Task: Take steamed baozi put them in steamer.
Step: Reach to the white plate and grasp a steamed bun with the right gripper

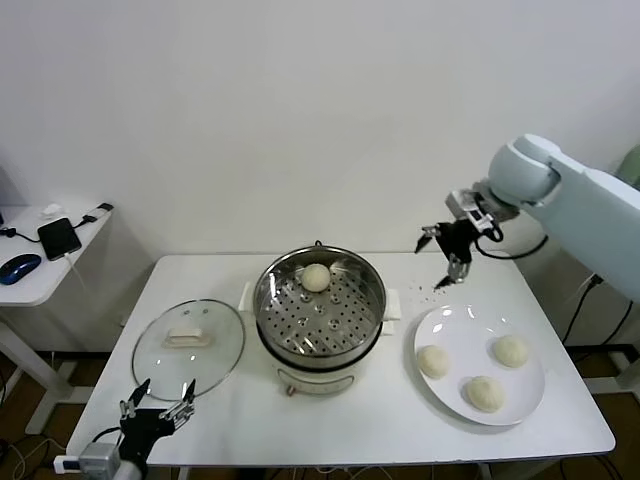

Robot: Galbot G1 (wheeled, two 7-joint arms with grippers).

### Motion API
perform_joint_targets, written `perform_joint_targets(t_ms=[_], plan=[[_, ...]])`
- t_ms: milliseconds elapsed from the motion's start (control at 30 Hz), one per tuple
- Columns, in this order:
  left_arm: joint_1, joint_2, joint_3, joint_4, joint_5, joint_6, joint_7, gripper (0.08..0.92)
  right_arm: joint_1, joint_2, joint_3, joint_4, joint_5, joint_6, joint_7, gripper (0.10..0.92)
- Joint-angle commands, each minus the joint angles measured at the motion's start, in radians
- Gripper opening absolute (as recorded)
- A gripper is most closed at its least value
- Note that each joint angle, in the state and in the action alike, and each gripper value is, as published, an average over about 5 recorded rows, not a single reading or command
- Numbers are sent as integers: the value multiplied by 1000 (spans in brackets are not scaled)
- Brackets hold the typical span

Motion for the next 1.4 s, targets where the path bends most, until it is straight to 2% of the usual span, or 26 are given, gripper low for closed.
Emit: perform_joint_targets(t_ms=[33, 233, 433, 733, 1400], plan=[[4, 4, 0, 12, 3, -3, -2, 823, -346, -72, 176, 84, -138, -172, 13, 823], [2, 5, -1, 33, 14, -7, -6, 823, -460, 13, 245, 11, -237, -107, 27, 823], [-1, 3, 4, 49, 26, -8, -6, 823, -479, 86, 265, -104, -249, 56, 19, 823], [-7, 1, 5, 60, 30, -6, -4, 823, -472, 104, 257, -130, -256, 32, -6, 823], [-7, -2, 7, 65, 31, -6, -4, 823, -521, 159, 322, -166, -301, 31, 38, 823]])
